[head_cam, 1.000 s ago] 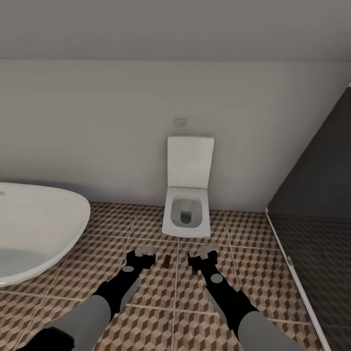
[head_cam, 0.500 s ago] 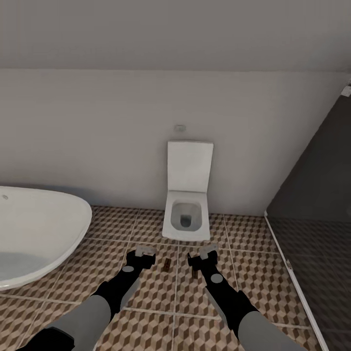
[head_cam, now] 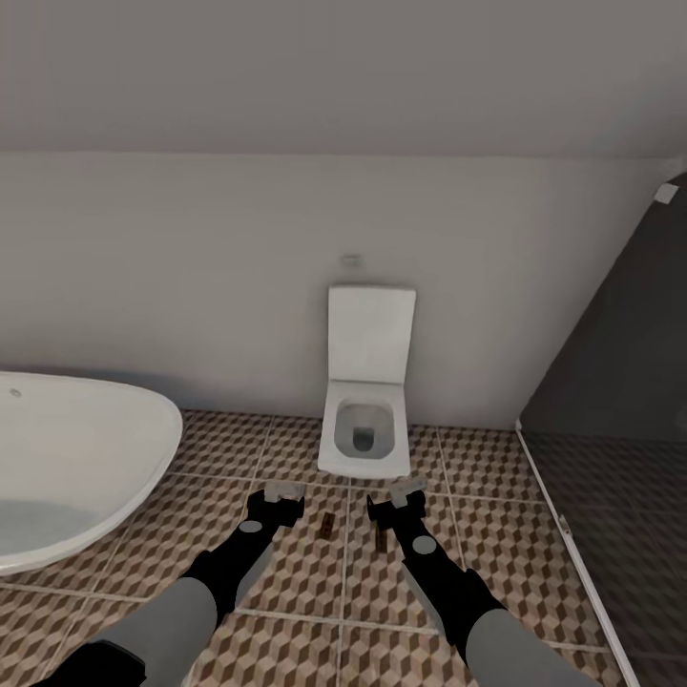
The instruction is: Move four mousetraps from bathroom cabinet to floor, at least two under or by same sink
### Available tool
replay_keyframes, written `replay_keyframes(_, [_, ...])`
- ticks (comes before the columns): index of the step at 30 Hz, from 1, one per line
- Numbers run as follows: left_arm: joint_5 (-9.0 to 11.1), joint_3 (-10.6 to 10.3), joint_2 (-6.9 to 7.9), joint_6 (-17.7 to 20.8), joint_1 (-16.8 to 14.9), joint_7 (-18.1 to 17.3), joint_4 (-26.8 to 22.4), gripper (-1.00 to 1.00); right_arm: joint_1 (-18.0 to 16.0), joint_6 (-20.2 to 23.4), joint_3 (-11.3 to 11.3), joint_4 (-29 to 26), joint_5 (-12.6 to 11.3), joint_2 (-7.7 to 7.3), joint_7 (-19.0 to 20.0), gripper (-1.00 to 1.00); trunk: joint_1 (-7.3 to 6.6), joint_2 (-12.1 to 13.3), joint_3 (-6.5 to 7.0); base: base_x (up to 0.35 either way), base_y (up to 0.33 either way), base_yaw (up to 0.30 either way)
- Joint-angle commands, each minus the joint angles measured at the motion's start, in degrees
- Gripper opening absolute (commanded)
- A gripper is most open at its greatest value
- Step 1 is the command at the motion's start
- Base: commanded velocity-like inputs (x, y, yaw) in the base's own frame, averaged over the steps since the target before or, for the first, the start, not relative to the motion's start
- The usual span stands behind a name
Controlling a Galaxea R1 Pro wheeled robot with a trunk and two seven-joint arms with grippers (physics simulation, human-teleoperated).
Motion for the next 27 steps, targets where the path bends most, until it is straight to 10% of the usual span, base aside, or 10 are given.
replay_keyframes(1, [0.59, -0.49, 0.04, -0.05, -0.05, 0.38, 0.01, 1.0, -0.06, -0.07, 0.27, 0.06, 0.18, -0.02, -0.47, 1.0, -0.21, 0.35, 0.21, 0.0, 0.0, 0.0])
replay_keyframes(27, [0.59, -0.49, 0.04, -0.05, -0.05, 0.38, 0.29, 1.0, -0.06, -0.07, 0.27, 0.06, 0.15, 0.0, -0.47, 1.0, -5.7, 10.38, 7.1, 0.0, 0.0, 0.0])
